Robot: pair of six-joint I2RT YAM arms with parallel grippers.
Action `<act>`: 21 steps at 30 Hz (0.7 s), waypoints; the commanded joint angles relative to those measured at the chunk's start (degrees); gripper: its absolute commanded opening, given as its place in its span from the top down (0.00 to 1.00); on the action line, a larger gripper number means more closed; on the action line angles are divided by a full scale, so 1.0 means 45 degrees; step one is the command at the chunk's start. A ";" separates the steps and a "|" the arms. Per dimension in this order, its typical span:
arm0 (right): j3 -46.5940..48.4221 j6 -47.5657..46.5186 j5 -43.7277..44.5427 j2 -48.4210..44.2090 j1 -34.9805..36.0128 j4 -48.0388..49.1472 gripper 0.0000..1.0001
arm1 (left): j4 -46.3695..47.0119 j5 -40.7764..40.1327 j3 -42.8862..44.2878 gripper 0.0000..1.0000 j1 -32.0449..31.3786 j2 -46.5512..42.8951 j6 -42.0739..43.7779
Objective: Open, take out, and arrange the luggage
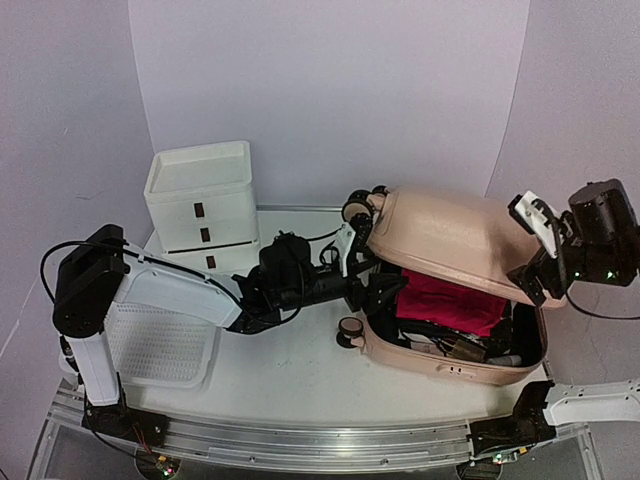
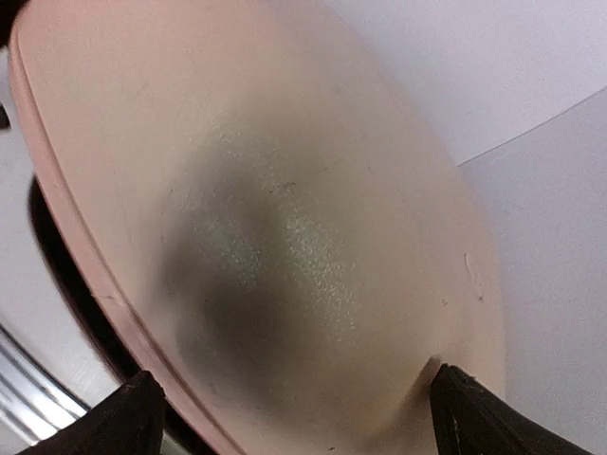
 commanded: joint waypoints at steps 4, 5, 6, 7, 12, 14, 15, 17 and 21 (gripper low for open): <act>-0.1485 -0.3572 0.0178 -0.1292 -0.0003 0.0379 0.02 | -0.0228 -0.1461 0.2276 0.17 0.0309 -0.0058 0.1148; -0.1659 -0.4123 0.0322 -0.1415 0.0008 0.0702 0.02 | -0.0313 -0.1480 0.2340 0.17 0.0311 -0.0053 0.1224; -0.1759 -0.4729 0.0469 -0.1437 0.0009 0.1052 0.02 | -0.0397 -0.1536 0.2372 0.17 0.0324 -0.0036 0.1243; -0.1776 -0.5249 0.0586 -0.1416 0.0012 0.1328 0.02 | -0.0473 -0.1570 0.2420 0.17 0.0330 -0.0033 0.1246; -0.1316 -0.7927 -0.0864 -0.1049 0.0003 0.1770 0.02 | -0.0746 -0.1679 0.2569 0.17 0.0350 -0.0071 0.1217; -0.1278 -0.8740 -0.2158 -0.1100 0.0002 0.1610 0.02 | -0.0868 -0.1738 0.2673 0.17 0.0368 -0.0106 0.1174; -0.1318 -0.8980 -0.2626 -0.1124 0.0013 0.1593 0.02 | -0.0940 -0.1766 0.2731 0.17 0.0370 -0.0125 0.1154; -0.1356 -0.9266 -0.3177 -0.1088 0.0010 0.1626 0.02 | -0.1041 -0.1796 0.2824 0.17 0.0370 -0.0164 0.1163; -0.1330 -0.9318 -0.3753 -0.0777 0.0006 0.1717 0.02 | -0.1231 -0.1749 0.2973 0.17 0.0419 -0.0190 0.1187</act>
